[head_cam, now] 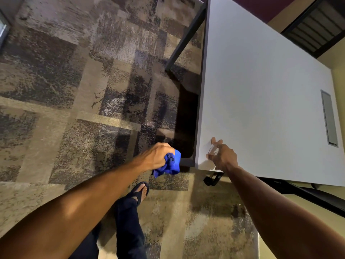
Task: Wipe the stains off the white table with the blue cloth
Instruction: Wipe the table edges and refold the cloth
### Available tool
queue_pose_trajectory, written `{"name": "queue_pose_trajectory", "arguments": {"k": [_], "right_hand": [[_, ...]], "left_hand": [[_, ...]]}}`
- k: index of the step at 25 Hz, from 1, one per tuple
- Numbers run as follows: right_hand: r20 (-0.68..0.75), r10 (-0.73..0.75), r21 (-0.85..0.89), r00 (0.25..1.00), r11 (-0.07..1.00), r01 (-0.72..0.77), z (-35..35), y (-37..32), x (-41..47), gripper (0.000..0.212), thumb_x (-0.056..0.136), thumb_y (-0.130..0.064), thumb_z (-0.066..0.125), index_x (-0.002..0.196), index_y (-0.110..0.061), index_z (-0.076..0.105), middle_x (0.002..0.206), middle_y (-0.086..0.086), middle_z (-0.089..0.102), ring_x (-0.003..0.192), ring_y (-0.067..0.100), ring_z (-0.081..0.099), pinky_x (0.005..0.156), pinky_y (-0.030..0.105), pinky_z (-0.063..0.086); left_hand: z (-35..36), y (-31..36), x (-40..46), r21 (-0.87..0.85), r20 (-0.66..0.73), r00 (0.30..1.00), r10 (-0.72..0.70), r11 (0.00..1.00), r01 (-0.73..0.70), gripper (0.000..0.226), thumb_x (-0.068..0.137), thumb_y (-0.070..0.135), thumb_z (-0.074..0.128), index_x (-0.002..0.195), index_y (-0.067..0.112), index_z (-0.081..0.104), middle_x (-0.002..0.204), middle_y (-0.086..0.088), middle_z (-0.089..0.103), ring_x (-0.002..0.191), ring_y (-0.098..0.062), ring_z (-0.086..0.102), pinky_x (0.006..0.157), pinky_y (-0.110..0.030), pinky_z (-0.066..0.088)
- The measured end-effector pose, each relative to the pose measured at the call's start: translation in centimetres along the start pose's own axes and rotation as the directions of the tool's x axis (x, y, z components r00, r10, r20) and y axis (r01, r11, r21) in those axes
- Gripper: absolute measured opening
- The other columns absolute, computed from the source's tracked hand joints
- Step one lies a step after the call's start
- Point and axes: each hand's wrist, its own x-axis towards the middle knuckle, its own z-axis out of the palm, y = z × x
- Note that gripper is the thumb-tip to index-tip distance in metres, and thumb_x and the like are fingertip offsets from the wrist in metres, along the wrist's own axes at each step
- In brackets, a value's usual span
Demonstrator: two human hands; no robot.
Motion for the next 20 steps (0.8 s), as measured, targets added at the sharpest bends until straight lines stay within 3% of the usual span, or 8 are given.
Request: {"name": "queue_pose_trajectory", "arguments": {"k": [2,5,8,11,13,16,18,20], "right_hand": [[-0.001,-0.012,-0.029,1.0,0.999,0.012,0.1,-0.2,0.0,0.068,0.092,-0.02,0.075,0.153,-0.019,0.044,0.145,0.013,0.056,0.11,0.041,0.066,0.083,0.05,0.063],[0.008,-0.008,-0.033,1.0,0.999,0.008,0.1,0.0,0.1,0.069,0.093,-0.02,0.075,0.153,-0.02,0.042,0.149,0.013,0.053,0.113,0.042,0.065,0.085,0.051,0.063],[0.01,-0.003,-0.049,1.0,0.999,0.003,0.0,0.0,0.3,0.067,0.092,-0.024,0.075,0.151,-0.02,0.045,0.145,0.014,0.059,0.108,0.04,0.068,0.085,0.052,0.062],[0.002,-0.021,-0.086,1.0,0.996,0.021,0.0,0.1,0.3,0.066,0.093,-0.027,0.074,0.151,-0.02,0.044,0.143,0.014,0.061,0.108,0.037,0.07,0.09,0.051,0.06],[0.002,-0.035,-0.119,0.999,0.992,0.035,-0.1,0.3,0.3,0.068,0.094,-0.03,0.073,0.153,-0.024,0.042,0.143,0.012,0.062,0.113,0.035,0.068,0.094,0.048,0.058],[0.004,-0.028,-0.138,1.0,0.99,0.029,-0.4,0.4,0.4,0.07,0.094,-0.033,0.072,0.155,-0.031,0.04,0.143,0.007,0.062,0.118,0.033,0.066,0.093,0.044,0.057],[0.011,-0.035,-0.147,0.999,0.988,0.036,-0.5,0.4,0.6,0.072,0.093,-0.033,0.072,0.156,-0.035,0.038,0.145,0.004,0.061,0.12,0.032,0.065,0.094,0.044,0.056],[0.012,-0.029,-0.153,1.0,0.988,0.03,-0.5,0.5,0.6,0.072,0.092,-0.034,0.073,0.156,-0.037,0.038,0.142,0.003,0.063,0.119,0.031,0.065,0.092,0.043,0.056]], "left_hand": [[-1.5,0.2,0.7,0.039,-0.049,0.997,-0.053,0.998,0.055,0.032,0.067,0.003,0.045,0.09,0.001,0.068,0.11,-0.014,0.067,0.099,-0.029,0.064,0.088,-0.047,0.053],[-2.2,0.9,2.2,0.051,0.072,0.993,-0.09,0.995,0.086,0.049,0.074,0.042,0.049,0.105,0.008,0.068,0.131,-0.011,0.058,0.113,-0.027,0.06,0.099,-0.045,0.048],[-1.8,1.7,3.3,-0.042,0.117,0.979,-0.169,0.984,0.175,0.066,0.076,0.079,0.044,0.097,0.018,0.06,0.122,-0.005,0.052,0.104,-0.022,0.059,0.094,-0.043,0.048],[-0.5,1.7,4.7,-0.057,-0.039,0.964,-0.262,0.964,0.259,0.062,0.086,0.06,0.061,0.105,0.002,0.07,0.128,-0.015,0.058,0.118,-0.03,0.059,0.101,-0.04,0.046],[-0.3,2.1,5.8,-0.078,-0.145,0.941,-0.306,0.952,0.297,0.046,0.09,0.043,0.067,0.093,-0.002,0.073,0.132,-0.022,0.06,0.13,-0.032,0.053,0.105,-0.037,0.043],[-0.9,3.1,7.5,-0.172,-0.2,0.908,-0.368,0.926,0.338,0.05,0.096,0.046,0.059,0.077,0.001,0.072,0.144,-0.025,0.053,0.142,-0.029,0.042,0.113,-0.039,0.039],[-1.2,3.9,8.9,-0.128,-0.274,0.888,-0.368,0.929,0.346,0.028,0.096,0.029,0.063,0.106,0.005,0.073,0.151,-0.024,0.046,0.142,-0.029,0.042,0.112,-0.038,0.041],[-1.4,4.6,10.1,-0.159,-0.357,0.845,-0.397,0.918,0.364,0.045,0.092,0.01,0.064,0.136,0.008,0.054,0.153,-0.023,0.041,0.139,-0.034,0.044,0.111,-0.04,0.042]]}}
